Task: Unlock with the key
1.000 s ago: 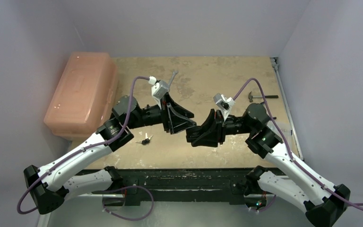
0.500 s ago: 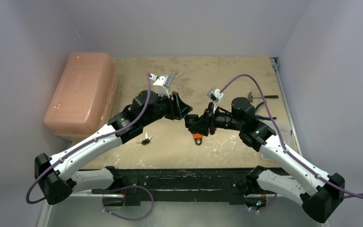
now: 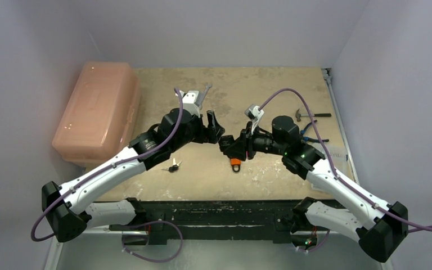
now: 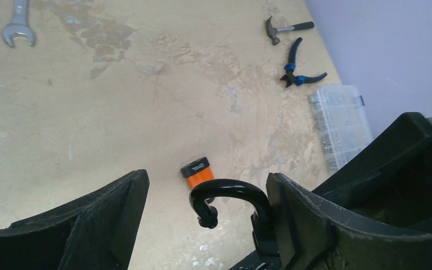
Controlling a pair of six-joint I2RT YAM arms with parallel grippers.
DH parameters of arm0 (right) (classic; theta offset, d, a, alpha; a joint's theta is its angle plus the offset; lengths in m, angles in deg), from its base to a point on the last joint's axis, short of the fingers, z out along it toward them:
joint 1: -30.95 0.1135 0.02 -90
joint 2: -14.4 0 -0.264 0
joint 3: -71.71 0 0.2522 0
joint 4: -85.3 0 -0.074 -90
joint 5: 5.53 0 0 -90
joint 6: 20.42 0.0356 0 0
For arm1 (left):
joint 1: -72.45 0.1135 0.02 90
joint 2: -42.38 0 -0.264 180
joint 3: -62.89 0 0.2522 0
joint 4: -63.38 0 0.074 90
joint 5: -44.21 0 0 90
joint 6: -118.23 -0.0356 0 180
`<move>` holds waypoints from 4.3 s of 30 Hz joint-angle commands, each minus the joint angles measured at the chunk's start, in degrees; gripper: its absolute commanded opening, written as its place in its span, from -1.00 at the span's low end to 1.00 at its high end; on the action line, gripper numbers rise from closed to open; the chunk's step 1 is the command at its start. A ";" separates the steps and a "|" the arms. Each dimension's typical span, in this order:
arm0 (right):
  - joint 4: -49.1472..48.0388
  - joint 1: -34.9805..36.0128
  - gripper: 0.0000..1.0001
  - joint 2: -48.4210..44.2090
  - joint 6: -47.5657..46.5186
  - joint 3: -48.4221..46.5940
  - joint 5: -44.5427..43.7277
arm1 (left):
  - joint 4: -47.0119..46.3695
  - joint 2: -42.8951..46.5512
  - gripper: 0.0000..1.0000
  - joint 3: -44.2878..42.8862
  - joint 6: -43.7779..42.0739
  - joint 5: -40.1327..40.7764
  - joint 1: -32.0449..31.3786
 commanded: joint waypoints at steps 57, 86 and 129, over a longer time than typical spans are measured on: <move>-36.95 -0.51 -0.42 66.60 26.97 -24.50 4.49 | -0.14 12.69 0.89 10.47 -30.88 27.91 3.87; -16.68 -1.04 0.62 55.41 13.79 -24.23 -9.79 | 0.12 12.10 0.87 10.67 -31.00 28.17 4.38; 9.02 3.97 0.00 12.92 20.61 11.19 -44.72 | 0.99 12.12 0.85 10.30 -30.69 28.01 4.37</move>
